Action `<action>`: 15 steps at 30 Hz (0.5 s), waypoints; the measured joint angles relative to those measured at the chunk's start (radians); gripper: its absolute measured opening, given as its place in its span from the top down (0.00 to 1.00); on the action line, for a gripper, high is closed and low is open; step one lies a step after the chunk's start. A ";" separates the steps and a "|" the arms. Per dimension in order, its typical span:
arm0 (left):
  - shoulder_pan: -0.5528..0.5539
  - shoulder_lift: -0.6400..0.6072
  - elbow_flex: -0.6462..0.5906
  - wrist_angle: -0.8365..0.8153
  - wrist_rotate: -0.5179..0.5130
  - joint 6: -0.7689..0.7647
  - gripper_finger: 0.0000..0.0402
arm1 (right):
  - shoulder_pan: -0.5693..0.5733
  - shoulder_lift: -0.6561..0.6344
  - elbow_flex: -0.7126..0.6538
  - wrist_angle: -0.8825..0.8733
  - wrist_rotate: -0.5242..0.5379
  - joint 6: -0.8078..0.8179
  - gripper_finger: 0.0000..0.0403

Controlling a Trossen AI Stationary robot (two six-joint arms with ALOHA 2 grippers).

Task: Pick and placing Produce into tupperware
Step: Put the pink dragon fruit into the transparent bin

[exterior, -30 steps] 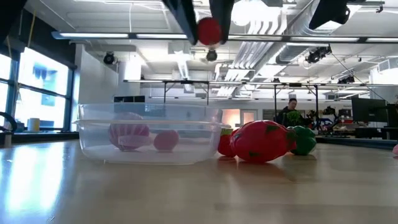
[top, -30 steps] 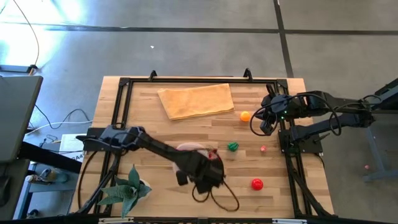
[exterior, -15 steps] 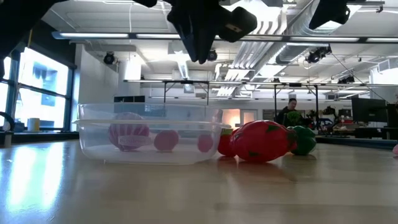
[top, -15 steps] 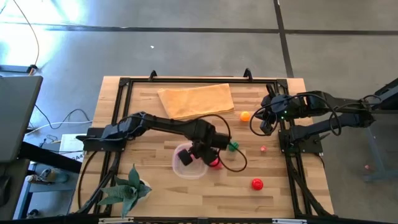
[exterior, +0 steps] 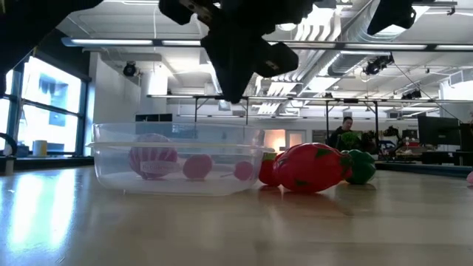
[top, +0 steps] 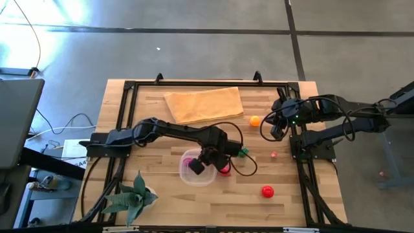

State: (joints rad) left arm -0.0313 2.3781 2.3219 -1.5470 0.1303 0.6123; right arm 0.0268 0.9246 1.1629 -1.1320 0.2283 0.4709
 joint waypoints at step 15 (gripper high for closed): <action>0.027 -0.256 0.000 0.032 -0.128 -0.092 1.00 | 0.000 0.000 0.000 0.000 0.000 0.000 0.95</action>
State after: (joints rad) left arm -0.0044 2.1223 2.3222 -1.5152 0.0025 0.5206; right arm 0.0265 0.9245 1.1629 -1.1320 0.2283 0.4709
